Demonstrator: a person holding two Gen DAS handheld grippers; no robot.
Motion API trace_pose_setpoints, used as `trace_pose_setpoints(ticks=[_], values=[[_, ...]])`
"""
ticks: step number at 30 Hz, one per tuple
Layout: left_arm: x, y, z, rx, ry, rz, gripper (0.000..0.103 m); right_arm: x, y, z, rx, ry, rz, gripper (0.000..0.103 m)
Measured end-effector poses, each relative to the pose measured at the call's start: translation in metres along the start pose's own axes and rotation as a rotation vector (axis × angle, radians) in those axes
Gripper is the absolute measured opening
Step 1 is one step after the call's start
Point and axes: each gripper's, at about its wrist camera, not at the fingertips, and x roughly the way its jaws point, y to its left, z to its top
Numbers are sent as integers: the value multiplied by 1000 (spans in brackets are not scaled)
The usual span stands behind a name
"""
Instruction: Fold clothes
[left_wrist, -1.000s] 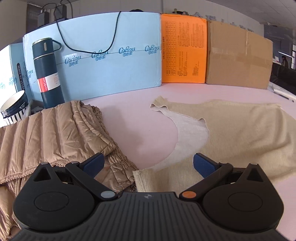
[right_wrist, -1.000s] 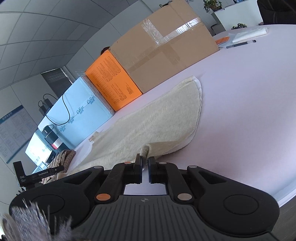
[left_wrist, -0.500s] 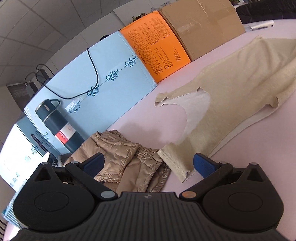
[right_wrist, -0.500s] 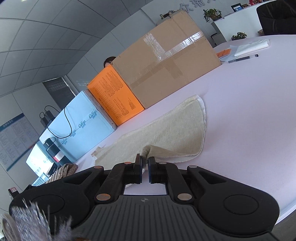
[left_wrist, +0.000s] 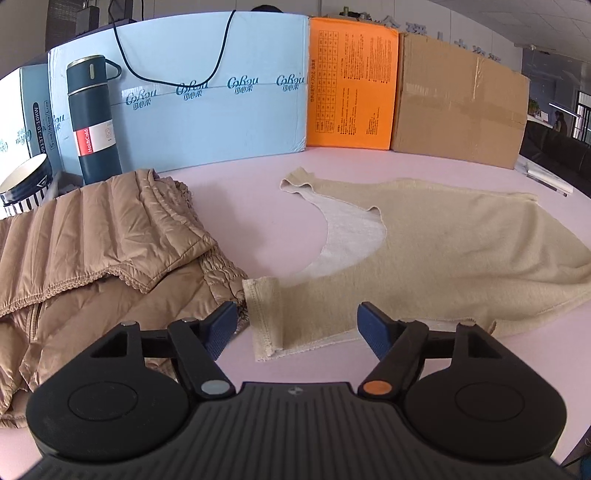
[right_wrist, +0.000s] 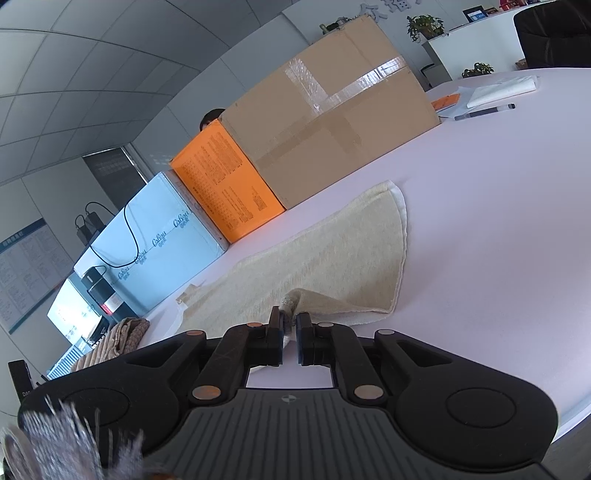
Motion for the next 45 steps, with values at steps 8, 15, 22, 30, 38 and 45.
trace_pose_setpoints(ticks=[8,15,22,30,38,45], values=[[11,2,3,-105,-8,-46,5,2,-10,-1,63,3,30,7],[-15,4,24,-146,-80,-85,5,-6,-3,20,27,-24,57,6],[-46,7,19,-185,-38,-134,5,-28,14,41,-84,-12,41,6],[-59,20,-34,-180,98,-49,15,-50,-3,26,-145,91,-169,9],[-66,25,12,-137,-57,31,69,-27,-30,59,-173,1,-290,20],[-3,-2,97,-19,-65,33,83,60,-28,117,-378,81,-227,45]])
